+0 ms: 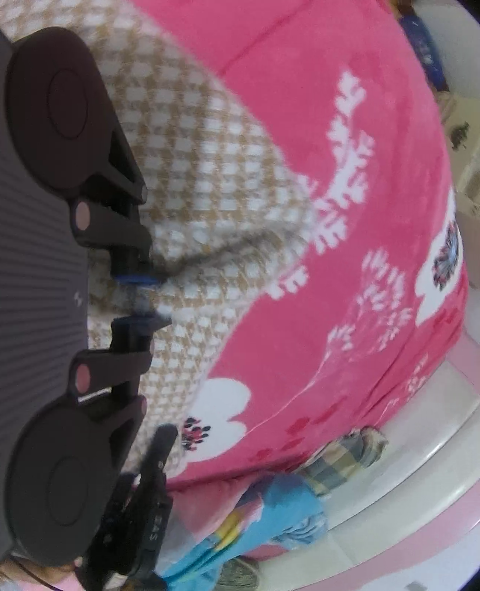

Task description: Fold clothes

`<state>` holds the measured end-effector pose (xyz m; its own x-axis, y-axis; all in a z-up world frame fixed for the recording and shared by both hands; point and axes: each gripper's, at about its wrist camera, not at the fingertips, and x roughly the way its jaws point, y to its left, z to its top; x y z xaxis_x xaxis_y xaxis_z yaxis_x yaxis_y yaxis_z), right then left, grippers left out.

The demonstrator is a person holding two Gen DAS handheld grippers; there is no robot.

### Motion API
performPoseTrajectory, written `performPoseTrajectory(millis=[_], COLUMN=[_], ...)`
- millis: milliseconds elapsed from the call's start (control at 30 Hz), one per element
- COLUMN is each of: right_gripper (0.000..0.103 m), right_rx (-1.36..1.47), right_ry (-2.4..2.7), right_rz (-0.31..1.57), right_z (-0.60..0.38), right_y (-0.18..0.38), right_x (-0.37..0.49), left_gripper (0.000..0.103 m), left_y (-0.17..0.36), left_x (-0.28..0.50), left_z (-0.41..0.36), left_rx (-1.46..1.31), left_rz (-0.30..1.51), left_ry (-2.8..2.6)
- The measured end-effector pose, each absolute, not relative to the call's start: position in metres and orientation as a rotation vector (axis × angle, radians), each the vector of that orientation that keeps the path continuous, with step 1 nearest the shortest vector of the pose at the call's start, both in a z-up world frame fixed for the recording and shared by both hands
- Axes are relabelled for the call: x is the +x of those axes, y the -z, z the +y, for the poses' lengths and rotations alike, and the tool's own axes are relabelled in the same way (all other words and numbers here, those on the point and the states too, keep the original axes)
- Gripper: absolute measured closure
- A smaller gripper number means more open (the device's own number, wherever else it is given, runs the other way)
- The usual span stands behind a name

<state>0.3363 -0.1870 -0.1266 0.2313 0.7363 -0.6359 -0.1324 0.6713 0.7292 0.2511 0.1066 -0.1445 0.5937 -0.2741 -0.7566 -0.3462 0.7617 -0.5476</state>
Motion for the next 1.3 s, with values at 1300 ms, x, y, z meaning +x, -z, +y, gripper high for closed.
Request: performPoseTrajectory(millis=[1300], right_gripper=[0.092], right_rx=[-0.048], right_ry=[-0.632], right_rz=[0.773], right_z=[-0.164], right_y=[0.084], right_x=[0.272], left_gripper=[0.061], left_y=[0.130], left_x=[0.265], left_z=[0.080], left_rx=[-0.155], left_rz=[0.870], left_ry=[-0.098])
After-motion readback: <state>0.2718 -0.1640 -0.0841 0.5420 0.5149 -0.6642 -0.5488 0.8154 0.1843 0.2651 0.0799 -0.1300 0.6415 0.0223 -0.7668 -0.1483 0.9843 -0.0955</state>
